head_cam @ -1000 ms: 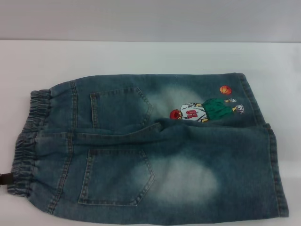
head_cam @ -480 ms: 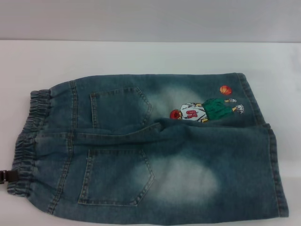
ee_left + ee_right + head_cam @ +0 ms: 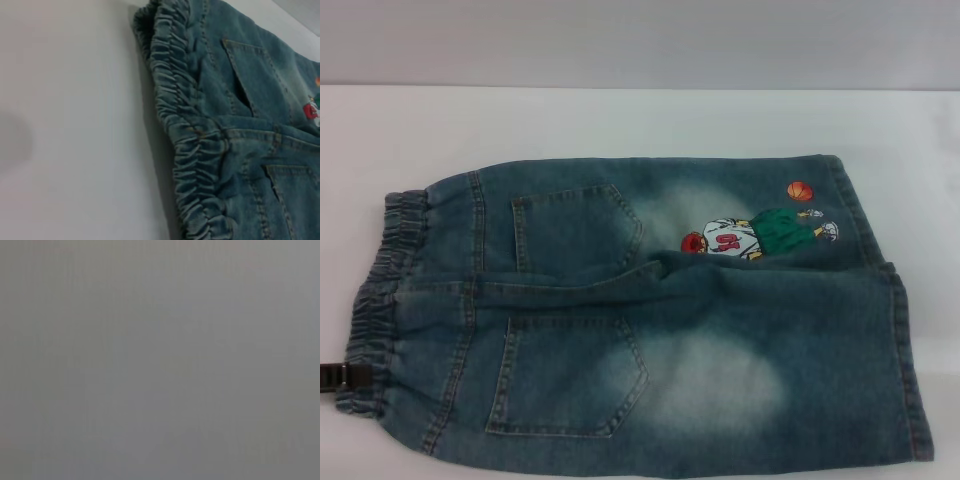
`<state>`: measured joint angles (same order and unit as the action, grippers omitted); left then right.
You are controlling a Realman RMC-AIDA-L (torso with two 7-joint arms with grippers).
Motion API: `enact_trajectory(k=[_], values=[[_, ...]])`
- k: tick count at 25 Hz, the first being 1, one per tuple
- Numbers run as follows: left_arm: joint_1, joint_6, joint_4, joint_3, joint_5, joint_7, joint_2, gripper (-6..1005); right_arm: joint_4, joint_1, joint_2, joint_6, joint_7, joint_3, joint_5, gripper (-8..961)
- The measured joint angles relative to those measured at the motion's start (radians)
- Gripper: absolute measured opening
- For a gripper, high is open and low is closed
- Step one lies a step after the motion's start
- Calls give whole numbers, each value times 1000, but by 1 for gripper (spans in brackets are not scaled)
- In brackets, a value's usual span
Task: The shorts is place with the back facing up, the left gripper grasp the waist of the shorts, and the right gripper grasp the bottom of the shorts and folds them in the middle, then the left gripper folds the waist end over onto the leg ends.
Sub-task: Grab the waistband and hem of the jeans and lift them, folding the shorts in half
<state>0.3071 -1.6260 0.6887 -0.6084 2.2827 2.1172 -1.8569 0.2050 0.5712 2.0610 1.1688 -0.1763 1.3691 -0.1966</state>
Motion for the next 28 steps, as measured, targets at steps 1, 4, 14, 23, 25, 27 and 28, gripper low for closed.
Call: enact_trajectory(k=[1,4,14,23,25,27,28], values=[[2,-4,0,0,1,1,0,728,-1,0,0,0,0,-2,0,559],[10,-21,0,0,3,3,0,727,-1,2,-2,-1,0,-3,0,559],[46,-97,7,4,-3,4,0,726,-1,4,-3,-7,0,-4,0,559],[62,-97,4,1,3,7,2,725,-1,-1,-3,-4,0,-4,-2,558],[61,-87,33,6,4,20,0,725,-1,-2,-3,-4,0,-4,-3,558],[61,-86,41,7,4,23,-1,724,-1,-3,-3,-3,0,-4,-5,558],[58,-86,57,4,4,26,-4,724,-1,-4,-3,-3,0,-4,-6,558]])
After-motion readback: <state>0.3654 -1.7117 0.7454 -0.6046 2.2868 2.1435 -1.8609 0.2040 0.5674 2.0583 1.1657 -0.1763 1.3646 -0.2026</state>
